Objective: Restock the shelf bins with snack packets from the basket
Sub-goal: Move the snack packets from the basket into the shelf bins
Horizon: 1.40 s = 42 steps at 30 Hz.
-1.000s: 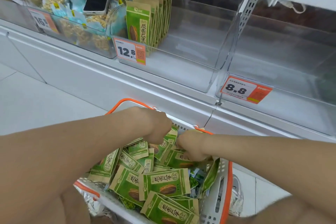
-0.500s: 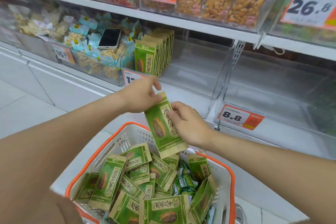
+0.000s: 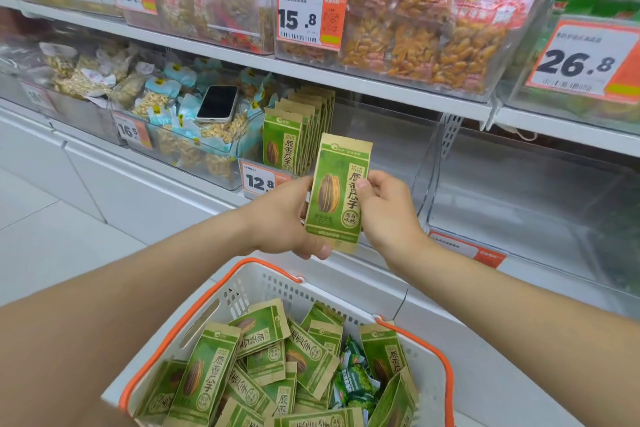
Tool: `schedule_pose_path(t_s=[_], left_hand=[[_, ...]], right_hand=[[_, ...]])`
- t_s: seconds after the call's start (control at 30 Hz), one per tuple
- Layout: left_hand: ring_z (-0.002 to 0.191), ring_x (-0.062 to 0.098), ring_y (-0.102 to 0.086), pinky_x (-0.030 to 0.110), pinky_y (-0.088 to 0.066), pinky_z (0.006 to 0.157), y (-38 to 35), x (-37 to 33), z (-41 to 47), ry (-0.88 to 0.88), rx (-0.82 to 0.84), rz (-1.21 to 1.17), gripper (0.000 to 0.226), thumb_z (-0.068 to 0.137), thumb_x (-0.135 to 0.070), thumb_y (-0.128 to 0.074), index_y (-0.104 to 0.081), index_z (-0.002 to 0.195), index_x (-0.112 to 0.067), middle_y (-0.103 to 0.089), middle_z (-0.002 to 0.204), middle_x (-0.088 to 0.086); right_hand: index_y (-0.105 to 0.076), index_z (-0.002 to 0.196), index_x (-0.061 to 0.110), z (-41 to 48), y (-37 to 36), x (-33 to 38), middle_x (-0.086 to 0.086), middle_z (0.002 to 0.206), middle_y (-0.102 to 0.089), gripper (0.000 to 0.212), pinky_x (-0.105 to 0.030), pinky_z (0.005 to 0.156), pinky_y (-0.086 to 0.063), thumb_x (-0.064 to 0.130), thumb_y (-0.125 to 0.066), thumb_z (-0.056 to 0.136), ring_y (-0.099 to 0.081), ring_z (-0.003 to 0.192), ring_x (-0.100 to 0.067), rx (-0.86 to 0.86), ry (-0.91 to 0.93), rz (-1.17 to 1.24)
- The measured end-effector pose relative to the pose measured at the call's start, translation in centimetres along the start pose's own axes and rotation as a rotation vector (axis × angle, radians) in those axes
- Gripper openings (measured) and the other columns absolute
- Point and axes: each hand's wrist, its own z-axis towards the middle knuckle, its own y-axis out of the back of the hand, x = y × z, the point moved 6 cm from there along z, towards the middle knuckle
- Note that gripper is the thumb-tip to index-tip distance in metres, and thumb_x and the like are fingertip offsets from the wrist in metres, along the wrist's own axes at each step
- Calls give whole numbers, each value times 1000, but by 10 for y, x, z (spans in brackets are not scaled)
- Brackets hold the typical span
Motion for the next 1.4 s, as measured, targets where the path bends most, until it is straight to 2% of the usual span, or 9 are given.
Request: schedule_pose_path(t_s=[0.13,0.27,0.4,0.53,0.6,0.87,1.07,1.2,1.4], left_hand=[[88,16,-76,44,-66,70,12,6,6,-5,-26,66,70,73,5,-91,-56,126,-27,-78,99,-2],[100,14,-75,42,-63,88,30,11,17,-51,-115,101,64,75,-1,-91,-60,125,-27,-77,109,-6],[100,16,-69,39,-59,89,63,11,29,-36,-335,334,42,86,-7,-74,-60,122,-23,-70,108,-5],[117,29,-56,46,-50,100,93,14,34,71,-520,486,47,86,-10,-72,-55,129,-11,-56,124,8],[122,34,-49,52,-45,104,101,17,34,120,-541,590,48,86,-12,-68,-51,131,-9,-49,130,12],[127,33,-37,51,-32,100,103,39,42,176,-316,1027,27,92,-22,-55,-56,118,-14,-47,127,9],[124,32,-41,54,-33,102,99,46,47,93,-280,998,50,90,-23,-55,-40,138,-22,-48,126,5],[123,35,-41,55,-34,102,96,45,50,71,-296,1015,56,88,-26,-57,-36,140,-23,-46,128,6],[124,31,-42,55,-35,104,96,43,53,64,-335,1024,52,90,-30,-57,-37,138,-22,-45,130,4]], right_hand=[[-65,108,26,4,-6,6,-7,90,-78,16,-62,79,-59,31,-50,105,-75,83,-33,18,14,52],[-58,116,31,9,-10,27,-7,87,-77,18,-61,77,-57,40,-57,100,-73,83,-36,60,185,-18],[-54,118,27,20,-8,55,8,98,-77,14,-52,80,-57,28,-58,104,-72,88,-21,3,400,-124],[-54,114,21,40,-9,70,11,101,-73,12,-36,80,-55,20,-60,104,-69,92,-8,-91,529,-188],[-58,107,21,56,-19,61,10,92,-71,9,-28,76,-51,21,-65,100,-66,85,-5,-74,491,-267],[-73,88,20,102,-77,24,4,79,-70,12,-32,74,-43,32,-76,91,-60,94,-22,25,218,-481],[-80,87,23,113,-94,26,7,73,-71,7,-25,64,-45,30,-80,89,-55,71,-1,-34,163,-451],[-82,90,26,116,-101,28,9,82,-73,3,-26,73,-47,29,-81,88,-64,83,-11,-72,204,-426],[-71,96,25,116,-101,29,11,74,-68,19,-27,68,-47,32,-85,84,-56,75,-1,-125,175,-421]])
